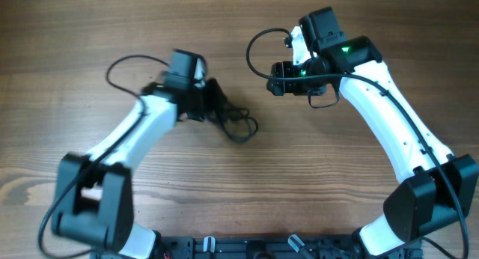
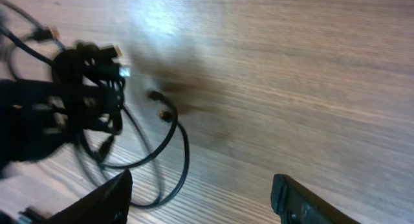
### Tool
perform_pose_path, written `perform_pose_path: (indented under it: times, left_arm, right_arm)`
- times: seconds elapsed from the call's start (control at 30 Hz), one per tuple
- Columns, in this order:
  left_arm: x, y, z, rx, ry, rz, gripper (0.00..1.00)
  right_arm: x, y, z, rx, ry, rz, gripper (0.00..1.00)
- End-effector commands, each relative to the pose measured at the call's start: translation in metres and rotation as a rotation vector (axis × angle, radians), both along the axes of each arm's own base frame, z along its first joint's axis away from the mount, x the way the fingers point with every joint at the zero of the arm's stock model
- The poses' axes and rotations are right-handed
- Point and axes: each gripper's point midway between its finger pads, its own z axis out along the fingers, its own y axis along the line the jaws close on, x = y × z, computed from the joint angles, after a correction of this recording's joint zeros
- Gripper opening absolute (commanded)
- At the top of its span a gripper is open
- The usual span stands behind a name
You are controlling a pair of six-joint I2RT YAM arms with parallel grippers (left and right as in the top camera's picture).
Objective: Untangle cables
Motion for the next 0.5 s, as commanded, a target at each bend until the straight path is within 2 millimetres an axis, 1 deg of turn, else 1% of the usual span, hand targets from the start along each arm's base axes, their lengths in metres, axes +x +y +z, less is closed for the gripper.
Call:
perform_pose_path:
  times: [0.0, 0.03, 0.07, 0.17, 0.23, 0.3, 0.47]
  left_arm:
    - [-0.020, -0.021, 0.098, -0.432, -0.195, -0.332, 0.04]
    - [-0.026, -0.016, 0.115, -0.527, -0.238, -0.399, 0.04]
    - [-0.031, -0.013, 0.125, -0.581, -0.267, -0.440, 0.04]
    - [-0.045, -0.006, 0.149, -0.707, -0.369, -0.557, 0.04]
    - [-0.052, -0.006, 0.159, -0.755, -0.406, -0.606, 0.04]
    - [-0.056, -0.006, 0.167, -0.794, -0.435, -0.646, 0.04]
    - [-0.055, -0.006, 0.168, -0.791, -0.446, -0.650, 0.04]
  right_arm:
    - [-0.008, 0.032, 0.016, 0.181, -0.014, 0.148, 0.72]
    - [-0.009, 0.045, 0.026, 0.259, -0.037, 0.207, 0.72]
    - [-0.009, 0.053, 0.034, 0.313, -0.057, 0.244, 0.72]
    - [-0.006, 0.068, 0.055, 0.429, -0.109, 0.304, 0.72]
    - [-0.005, 0.073, 0.066, 0.491, -0.131, 0.332, 0.72]
    - [-0.006, 0.076, 0.070, 0.517, -0.136, 0.345, 0.72]
    - [-0.008, 0.077, 0.072, 0.537, -0.111, 0.331, 0.71]
